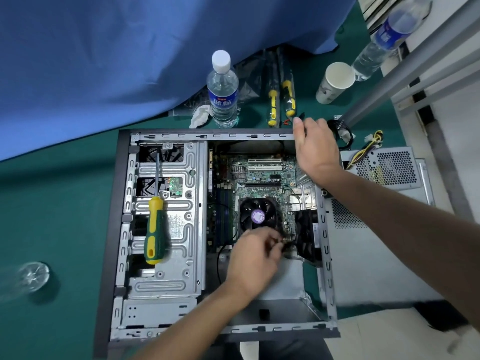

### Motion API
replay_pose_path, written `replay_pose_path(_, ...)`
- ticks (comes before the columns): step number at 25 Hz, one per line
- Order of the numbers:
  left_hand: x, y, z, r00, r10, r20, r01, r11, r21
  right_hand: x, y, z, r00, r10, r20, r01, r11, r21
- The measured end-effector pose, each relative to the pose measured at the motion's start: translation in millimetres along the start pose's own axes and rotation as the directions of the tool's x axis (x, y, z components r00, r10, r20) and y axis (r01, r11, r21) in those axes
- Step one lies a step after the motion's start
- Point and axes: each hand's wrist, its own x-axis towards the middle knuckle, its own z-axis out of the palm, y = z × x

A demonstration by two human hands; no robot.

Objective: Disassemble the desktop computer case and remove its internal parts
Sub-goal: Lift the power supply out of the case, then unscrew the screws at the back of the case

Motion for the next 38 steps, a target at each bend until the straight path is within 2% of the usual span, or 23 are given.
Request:
replay_pose_path(1, -5.0, -2.0, -4.0, 0.979, -0.204, -0.011, 0.193, 0.942, -0.273, 0.2, 0.0, 0.2, 1.0, 0.0, -0.003, 0.0, 1.0, 0.001)
replay_pose_path(2, -8.9, -4.5, -7.2, 0.929, -0.37, 0.012, 0.327, 0.804, -0.496, 0.5, -0.1, 0.4, 1.0, -0.001, -0.005, 0.001, 1.0, 0.002)
replay_pose_path(3, -12.4, -8.3, -8.6, 0.87, -0.49, 0.047, 0.409, 0.666, -0.624, 0.6, 0.0, 0.9, 1.0, -0.003, -0.008, 0.003, 1.0, 0.003)
replay_pose_path(5, -17.0, -12.7, -10.9, 0.778, -0.621, 0.098, 0.48, 0.485, -0.731, 1.0, 0.6, 1.6, 1.0, -0.009, -0.013, 0.009, 1.0, 0.007)
replay_pose_path(6, -18.0, -13.2, -12.0, 0.75, -0.652, 0.111, 0.489, 0.435, -0.756, 1.1, 0.9, 1.8, 1.0, -0.01, -0.016, 0.01, 1.0, 0.007)
replay_pose_path(8, -18.6, -13.4, -13.3, 0.733, -0.669, 0.126, 0.496, 0.399, -0.771, 1.3, 1.5, 2.1, 1.0, -0.01, -0.022, 0.01, 1.0, 0.003)
replay_pose_path(11, -17.9, -9.2, -14.4, 0.744, -0.655, 0.131, 0.505, 0.423, -0.753, 1.5, 1.1, 2.3, 1.0, -0.007, -0.026, 0.007, 1.0, 0.005)
replay_pose_path(16, -14.0, 0.4, -14.6, 0.806, -0.576, 0.135, 0.488, 0.519, -0.702, 1.5, 0.5, 1.4, 0.999, -0.009, -0.031, 0.01, 1.0, 0.01)
replay_pose_path(17, -15.6, 4.0, -17.0, 0.819, -0.557, 0.137, 0.505, 0.588, -0.632, 1.3, 0.0, 1.4, 0.999, -0.009, -0.031, 0.009, 1.0, 0.012)
replay_pose_path(19, -22.0, 9.0, -25.0, 0.881, -0.467, 0.081, 0.465, 0.816, -0.343, 2.0, -0.2, 0.8, 0.999, -0.004, -0.036, 0.005, 1.0, 0.014)
replay_pose_path(20, -27.3, 10.6, -33.0, 0.92, -0.392, 0.016, 0.386, 0.897, -0.216, 1.5, 0.0, 0.5, 0.999, -0.001, -0.038, 0.002, 1.0, 0.016)
replay_pose_path(21, -32.4, 13.9, -45.5, 0.951, -0.292, -0.097, 0.283, 0.954, -0.102, 1.0, 0.7, 0.5, 0.999, 0.001, -0.036, -0.001, 1.0, 0.016)
replay_pose_path(22, -36.0, 14.5, -59.9, 0.954, -0.155, -0.256, 0.169, 0.985, 0.036, 0.1, 0.8, 0.2, 0.999, 0.005, -0.032, -0.004, 1.0, 0.017)
replay_pose_path(23, -36.9, 13.4, -76.4, 0.912, 0.002, -0.409, 0.098, 0.97, 0.223, -0.5, 0.0, -0.9, 1.0, 0.009, -0.023, -0.009, 1.0, 0.017)
replay_pose_path(24, -36.0, 8.5, -92.6, 0.858, 0.119, -0.5, 0.103, 0.914, 0.394, -1.7, -1.1, -2.4, 1.0, 0.017, -0.007, -0.017, 1.0, 0.013)
replay_pose_path(25, -35.4, 3.2, -107.4, 0.827, 0.152, -0.541, 0.168, 0.851, 0.497, -3.9, -2.9, -4.9, 1.0, 0.026, 0.006, -0.026, 1.0, 0.007)
replay_pose_path(26, -34.5, -2.8, -118.4, 0.831, 0.109, -0.546, 0.258, 0.793, 0.552, -6.5, -5.0, -7.9, 1.0, 0.029, 0.004, -0.03, 1.0, 0.003)
replay_pose_path(27, -34.5, -8.4, -124.7, 0.849, 0.032, -0.528, 0.331, 0.747, 0.577, -11.3, -7.3, -12.4, 1.0, 0.025, -0.017, -0.025, 1.0, 0.004)
replay_pose_path(29, -36.3, -18.2, -125.1, 0.878, -0.049, -0.477, 0.358, 0.728, 0.584, -32.9, -11.2, -22.2, 0.994, -0.052, -0.1, 0.053, 0.999, 0.008)
replay_pose_path(32, -33.4, -15.9, -125.8, 0.87, -0.085, -0.486, 0.358, 0.786, 0.504, -85.9, -14.6, -37.9, 0.962, -0.243, -0.124, 0.25, 0.967, 0.048)
replay_pose_path(34, -30.7, -10.4, -134.2, 0.853, -0.117, -0.509, 0.363, 0.832, 0.418, -120.2, -17.4, -47.8, 0.965, -0.254, -0.057, 0.259, 0.96, 0.105)
replay_pose_path(36, -33.6, -0.6, -136.2, 0.858, -0.101, -0.503, 0.276, 0.917, 0.288, -151.1, -19.2, -59.3, 0.976, -0.218, 0.007, 0.211, 0.953, 0.218)
replay_pose_path(38, -39.6, 17.3, -123.0, 0.922, -0.075, -0.379, 0.092, 0.995, 0.026, -178.5, -21.3, -68.6, 0.967, -0.195, 0.162, 0.112, 0.902, 0.417)
